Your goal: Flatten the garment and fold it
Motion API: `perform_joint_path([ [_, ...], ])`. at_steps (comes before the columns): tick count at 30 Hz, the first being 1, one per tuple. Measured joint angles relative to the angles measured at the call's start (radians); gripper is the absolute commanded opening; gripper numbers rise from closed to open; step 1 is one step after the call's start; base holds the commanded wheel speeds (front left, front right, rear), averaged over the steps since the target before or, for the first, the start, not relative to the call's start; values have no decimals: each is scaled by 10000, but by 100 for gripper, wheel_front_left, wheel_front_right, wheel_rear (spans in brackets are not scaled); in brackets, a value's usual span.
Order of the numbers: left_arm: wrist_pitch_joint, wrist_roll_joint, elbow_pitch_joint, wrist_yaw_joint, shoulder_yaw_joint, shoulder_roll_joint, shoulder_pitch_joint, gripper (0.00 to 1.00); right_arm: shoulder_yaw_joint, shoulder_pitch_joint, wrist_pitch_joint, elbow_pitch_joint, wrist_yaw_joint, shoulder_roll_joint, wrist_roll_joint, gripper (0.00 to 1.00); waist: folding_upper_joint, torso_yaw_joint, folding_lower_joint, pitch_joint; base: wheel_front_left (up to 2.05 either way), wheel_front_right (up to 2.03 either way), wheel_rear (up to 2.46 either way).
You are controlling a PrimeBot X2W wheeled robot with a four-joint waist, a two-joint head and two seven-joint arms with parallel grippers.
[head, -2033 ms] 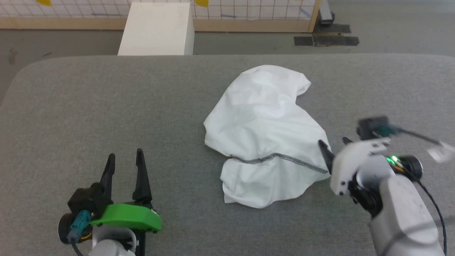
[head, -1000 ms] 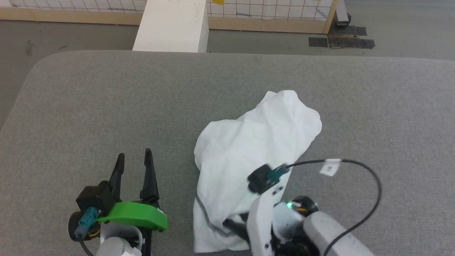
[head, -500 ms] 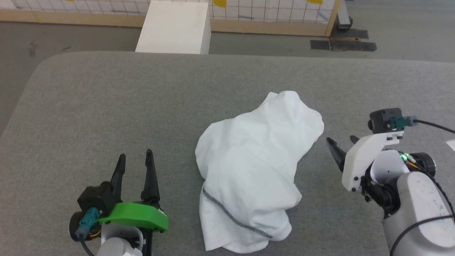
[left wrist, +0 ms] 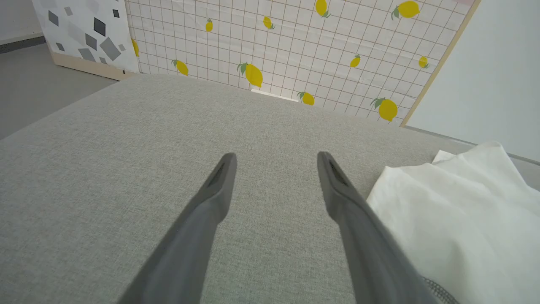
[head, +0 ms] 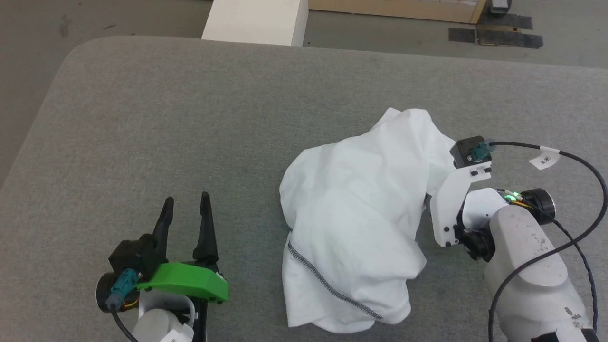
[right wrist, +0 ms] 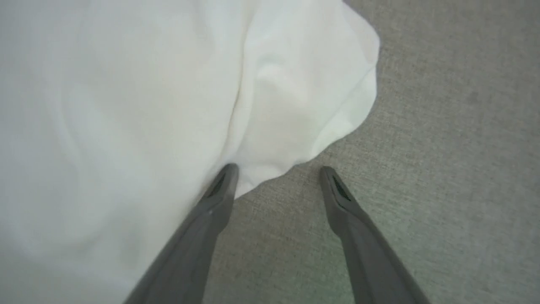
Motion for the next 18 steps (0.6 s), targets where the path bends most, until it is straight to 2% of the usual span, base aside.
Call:
perform_joint_path([
  [1, 0, 0, 13, -13, 12, -2, 1, 100, 40, -76, -23, 125, 0, 0, 13, 100, 0, 26, 0, 11, 0, 0, 0],
  [2, -2, 0, 27, -19, 48, -2, 4, 100, 63, -173, -48, 244, 0, -4, 61, 72, 0, 30, 0, 14, 0, 0, 0],
  [3, 0, 0, 27, -19, 81, -6, 7, 100, 123, -256, -136, 330, 0, -4, 86, 0, 0, 14, 0, 12, 0, 0, 0],
  [7, -2, 33, 33, -17, 169, -13, 25, 100, -42, -413, -522, 481, 4, 23, 474, 0, 0, -147, 0, -53, 0, 0, 0],
  [11, -2, 44, 36, -21, 159, -25, 23, 100, -945, -526, -861, 353, 4, -715, 667, 0, 0, -311, 0, -168, 0, 0, 0],
  [15, -2, 88, 33, -21, 163, -35, 25, 100, -2577, -480, -803, 190, 4, -1751, 462, 0, 0, -426, 0, -287, 0, 0, 0],
  [18, -2, 119, 21, -21, 178, -36, 33, 100, -4243, -158, -742, -25, 4, -2100, 151, 0, 0, -509, 0, -342, 0, 0, 0],
])
